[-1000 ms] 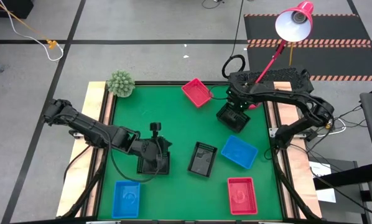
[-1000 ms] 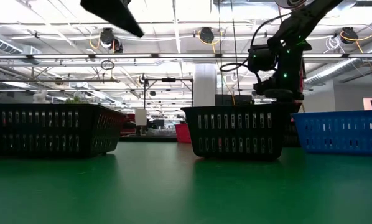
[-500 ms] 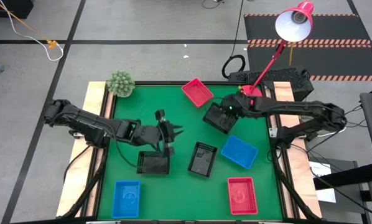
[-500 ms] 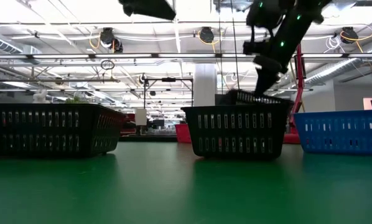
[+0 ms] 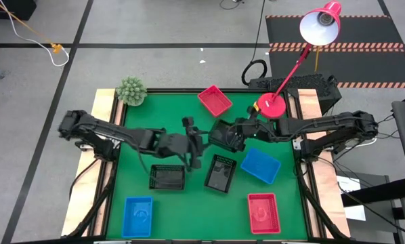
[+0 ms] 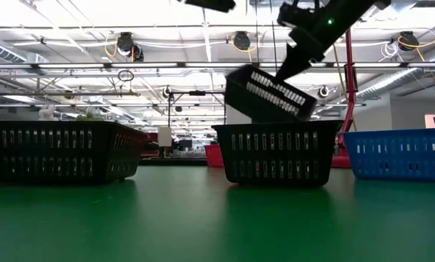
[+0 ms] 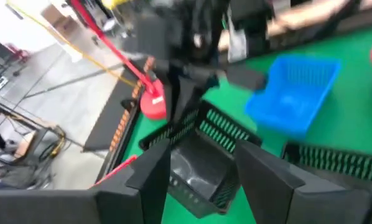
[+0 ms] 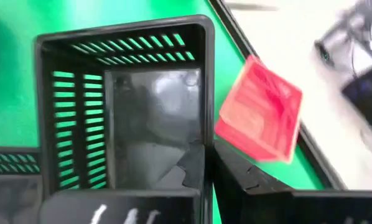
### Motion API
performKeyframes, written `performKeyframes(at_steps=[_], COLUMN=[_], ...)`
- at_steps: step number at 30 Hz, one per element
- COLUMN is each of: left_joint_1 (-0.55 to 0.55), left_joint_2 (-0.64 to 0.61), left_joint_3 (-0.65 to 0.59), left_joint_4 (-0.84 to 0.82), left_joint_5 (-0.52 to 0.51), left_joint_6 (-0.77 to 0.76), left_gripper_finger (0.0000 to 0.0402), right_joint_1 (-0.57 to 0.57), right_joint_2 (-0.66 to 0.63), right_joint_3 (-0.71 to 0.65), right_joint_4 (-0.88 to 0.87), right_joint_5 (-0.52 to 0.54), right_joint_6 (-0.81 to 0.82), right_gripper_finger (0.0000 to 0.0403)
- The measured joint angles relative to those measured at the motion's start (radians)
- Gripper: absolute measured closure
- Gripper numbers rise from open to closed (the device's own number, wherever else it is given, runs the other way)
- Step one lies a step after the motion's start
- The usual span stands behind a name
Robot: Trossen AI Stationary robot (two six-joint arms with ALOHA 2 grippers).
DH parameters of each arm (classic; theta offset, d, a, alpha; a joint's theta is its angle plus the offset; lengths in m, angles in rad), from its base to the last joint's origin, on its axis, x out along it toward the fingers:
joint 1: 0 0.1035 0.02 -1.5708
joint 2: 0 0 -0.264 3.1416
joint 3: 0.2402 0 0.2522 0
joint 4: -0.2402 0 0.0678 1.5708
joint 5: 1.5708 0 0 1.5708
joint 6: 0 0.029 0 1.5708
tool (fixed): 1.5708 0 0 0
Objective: Stack baskets by color
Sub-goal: Stack the top right black bin on the bottom left black bin
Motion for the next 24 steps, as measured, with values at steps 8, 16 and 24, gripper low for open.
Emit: performKeyframes(at_steps=[8,16,24], left_joint_1=[0.039,0.098,0.131], left_joint_2=[0.162,0.196,0.196], left_joint_3=[0.18,0.199,0.199], left_joint_4=[-0.103,-0.167,-0.216], left_joint_5=[-0.014,0.002,0.117], left_joint_6=[0.06,0.068,0.131], left_gripper_finger=[0.0218,0.0218,0.0218], right_joint_1=[0.082,0.105,0.105], right_joint_2=[0.054,0.113,0.113], right_joint_3=[0.0,0.0,0.0], right_joint_4=[0.082,0.169,0.185], right_joint_5=[0.111,0.134,0.131], right_joint_6=[-0.15,-0.24,-0.254], right_gripper_finger=[0.0392,0.0392,0.0392])
